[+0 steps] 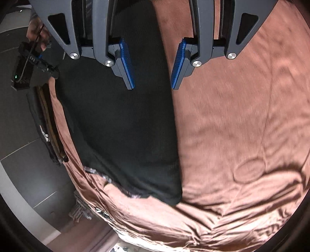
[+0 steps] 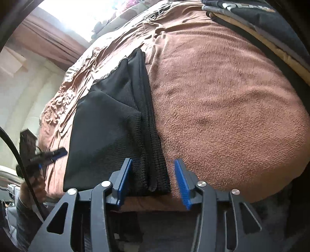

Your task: Fold small clothes

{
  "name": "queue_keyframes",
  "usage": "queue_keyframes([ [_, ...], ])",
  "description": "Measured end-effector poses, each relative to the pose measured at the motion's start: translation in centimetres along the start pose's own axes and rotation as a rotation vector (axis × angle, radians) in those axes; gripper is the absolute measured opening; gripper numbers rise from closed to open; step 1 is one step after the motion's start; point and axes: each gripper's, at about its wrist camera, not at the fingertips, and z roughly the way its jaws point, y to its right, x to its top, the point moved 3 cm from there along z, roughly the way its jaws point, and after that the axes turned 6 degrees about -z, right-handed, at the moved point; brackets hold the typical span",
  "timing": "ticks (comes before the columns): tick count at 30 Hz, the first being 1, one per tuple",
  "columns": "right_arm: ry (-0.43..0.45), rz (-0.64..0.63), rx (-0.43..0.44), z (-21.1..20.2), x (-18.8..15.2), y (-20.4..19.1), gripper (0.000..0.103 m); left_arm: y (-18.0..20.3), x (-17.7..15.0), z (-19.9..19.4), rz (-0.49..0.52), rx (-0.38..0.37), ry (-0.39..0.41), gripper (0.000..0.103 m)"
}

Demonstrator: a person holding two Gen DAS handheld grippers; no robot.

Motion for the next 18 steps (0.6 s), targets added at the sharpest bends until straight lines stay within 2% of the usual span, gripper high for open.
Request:
queue_keyframes([
  [8,-0.013,-0.013,-0.023,0.3,-0.3,-0.9,0.042,-0.7,-3.0,0.4,-0.064,-0.036,-0.023,0.041],
  [14,-0.033,-0.053,-0.072,0.6,-0.6,-2.0,0.015,-1.2,-4.8,0.1,-0.122,-0.092,-0.027,0.041],
  [18,-0.019,-0.072,-0.084,0.6,-0.7,-2.2,0.010,-2.0,-6.3,-0.1,-0.178,-0.147,-0.033,0.041],
])
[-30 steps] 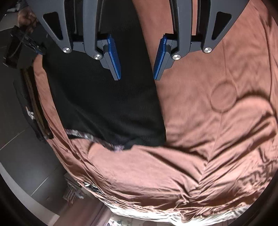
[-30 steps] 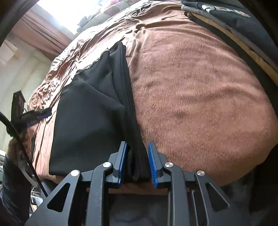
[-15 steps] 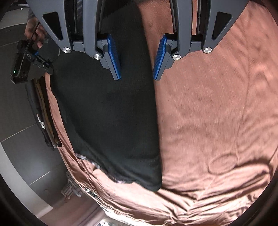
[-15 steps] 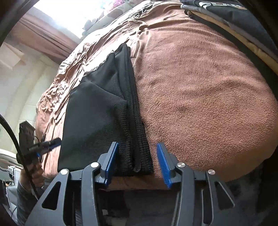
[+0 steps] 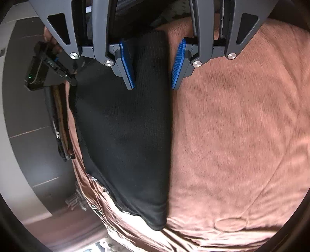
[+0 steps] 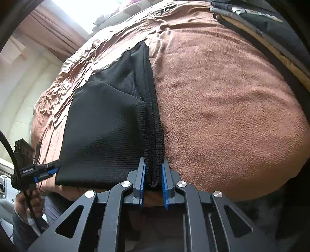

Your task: Fold small clothes

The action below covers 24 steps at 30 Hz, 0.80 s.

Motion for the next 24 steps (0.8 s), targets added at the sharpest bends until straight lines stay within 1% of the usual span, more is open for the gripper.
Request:
queue_keyframes([
  [5,0.015,0.008,0.012,-0.1,-0.4,0.3,0.009,-0.5,-0.8,-0.3,-0.040,-0.046,0.003,0.041],
  [9,0.019,0.044,0.056,-0.3,-0.6,1.1,0.008,-0.9,-1.4,0.0,-0.072,-0.094,0.005,0.040],
  [10,0.019,0.055,0.069,-0.3,-0.7,1.3,0.008,-0.9,-1.5,0.0,-0.071,-0.095,0.010,0.037],
  [11,0.019,0.062,0.080,-0.3,-0.8,1.4,0.008,-1.0,-1.6,0.0,-0.065,-0.083,0.008,0.024],
  [12,0.019,0.071,0.095,-0.3,-0.9,1.3,0.008,-1.0,-1.5,0.0,-0.063,-0.079,0.002,0.015],
  [14,0.023,0.087,0.117,-0.4,-1.1,1.3,0.008,-1.0,-1.3,-0.3,-0.064,-0.090,0.002,0.011],
  [15,0.025,0.095,0.133,-0.5,-1.2,1.2,0.008,-0.8,-1.2,-0.8,-0.046,-0.080,0.008,0.010],
  [17,0.024,0.098,0.150,-0.6,-1.5,1.1,0.008,-0.1,-0.8,-1.5,-0.012,-0.060,0.021,0.010],
  [19,0.019,0.099,0.161,-0.6,-1.9,0.8,0.008,0.6,-0.3,-2.3,0.013,-0.056,0.029,0.009],
  [24,0.001,0.086,0.197,-0.4,-2.8,-0.2,0.008,0.7,0.0,-4.3,0.068,-0.028,0.034,0.009],
])
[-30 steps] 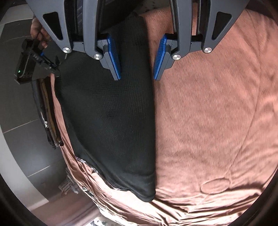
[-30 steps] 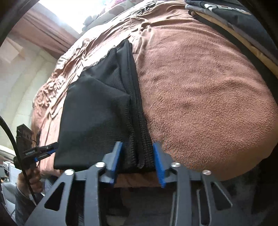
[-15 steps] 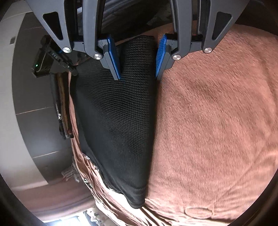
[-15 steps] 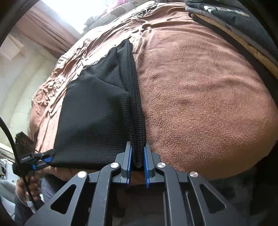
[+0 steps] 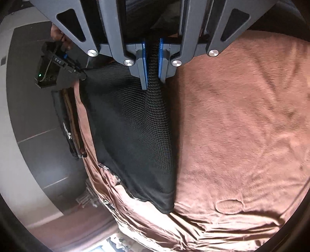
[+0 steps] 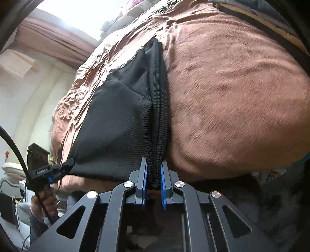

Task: Fold small clothes
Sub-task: 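Open both tools and lift them off the folded black garment, then grasp the folded garment's end with the left tool while the right tool grasps beside it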

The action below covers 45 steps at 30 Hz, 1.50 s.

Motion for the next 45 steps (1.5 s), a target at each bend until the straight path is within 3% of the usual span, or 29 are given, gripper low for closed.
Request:
queue_keyframes([
  [5,-0.016,0.003,0.034,0.2,-0.3,-0.6,0.010,-0.5,-0.1,-0.4,0.029,0.037,-0.019,0.009],
  [9,-0.006,-0.024,-0.025,-0.2,0.6,-1.1,0.016,-0.8,-0.8,-0.6,0.037,0.047,-0.022,0.011],
  [10,-0.001,-0.028,-0.040,-0.5,0.9,-1.2,0.023,-0.8,-0.8,-0.6,0.036,0.055,-0.026,0.011],
  [11,0.009,-0.030,-0.045,-0.8,1.5,-1.2,0.037,-1.0,-0.9,-0.6,0.033,0.067,-0.028,0.013],
  [12,0.026,-0.031,-0.042,-1.2,2.1,-1.4,0.045,-0.9,-0.8,-0.5,0.034,0.074,-0.033,0.018],
  [13,0.041,-0.034,-0.043,-1.5,2.6,-1.4,0.061,-0.9,-0.7,-0.5,0.039,0.080,-0.034,0.022],
  [14,0.064,-0.036,-0.043,-1.9,3.3,-1.4,0.068,-0.8,-0.4,-0.6,0.045,0.083,-0.026,0.032],
  [15,0.082,-0.030,-0.030,-2.2,3.9,-1.4,0.069,-0.7,-0.2,-0.6,0.044,0.081,-0.017,0.044],
  [17,0.100,-0.018,0.012,-2.4,4.6,-1.3,0.070,-0.6,0.3,-1.1,0.044,0.076,0.007,0.053],
  [28,0.109,-0.005,0.105,0.9,7.8,0.7,0.070,-0.7,4.3,-1.7,0.015,0.026,0.069,0.055],
  [35,0.070,-0.064,0.063,3.9,11.2,0.3,0.070,-0.4,8.3,-0.3,0.005,0.006,0.081,0.055],
  [38,0.062,-0.066,0.042,5.1,12.9,0.3,0.082,-0.5,10.0,0.6,-0.002,0.005,0.078,0.055],
  [45,0.036,-0.031,0.080,7.8,16.3,0.9,0.082,-0.8,13.1,2.7,-0.020,-0.010,0.065,0.055],
])
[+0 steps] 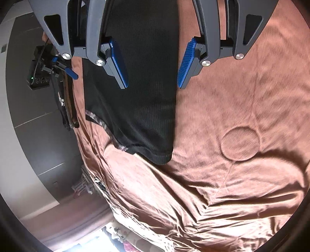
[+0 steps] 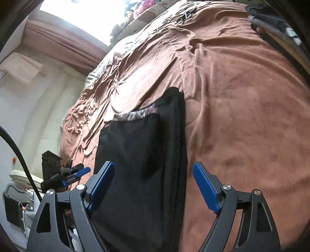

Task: Fold small clothes
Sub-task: 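Grasp the folded garment's end with the left tool while the right tool grasps beside it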

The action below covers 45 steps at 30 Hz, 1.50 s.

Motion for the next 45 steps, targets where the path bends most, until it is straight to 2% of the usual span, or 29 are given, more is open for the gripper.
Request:
queue_keyframes([
  [3,-0.020,-0.004,-0.015,1.6,1.3,0.7,0.082,-0.1,1.2,0.8,-0.004,0.001,-0.004,0.055],
  [7,-0.037,0.031,0.044,3.6,2.8,1.6,0.082,-0.1,2.4,1.6,-0.009,-0.004,-0.002,0.055],
  [12,-0.042,0.028,0.076,5.3,4.3,2.1,0.082,0.0,4.0,2.7,-0.013,-0.017,-0.007,0.055],
  [19,-0.078,0.022,0.082,7.6,5.7,3.3,0.082,0.0,5.9,4.8,-0.015,-0.020,-0.031,0.055],
  [21,-0.088,0.020,0.103,8.1,6.0,3.3,0.079,-0.1,6.4,5.3,-0.017,-0.020,-0.039,0.054],
  [25,-0.124,0.026,0.155,9.2,6.3,3.3,0.064,-0.2,7.1,6.2,-0.014,-0.012,-0.048,0.053],
  [31,-0.143,0.022,0.179,10.4,6.9,3.5,0.064,-0.7,8.5,7.4,-0.033,-0.038,-0.056,0.046],
  [37,-0.141,0.031,0.199,11.7,7.5,3.5,0.045,-1.0,8.9,8.1,-0.068,-0.101,-0.063,0.043],
  [40,-0.137,0.018,0.188,12.4,7.5,3.2,0.044,-0.7,8.6,8.2,-0.051,-0.123,-0.078,0.043],
  [45,-0.142,-0.028,0.127,12.3,7.4,2.2,0.043,-0.8,8.5,8.4,-0.045,-0.117,-0.078,0.037],
])
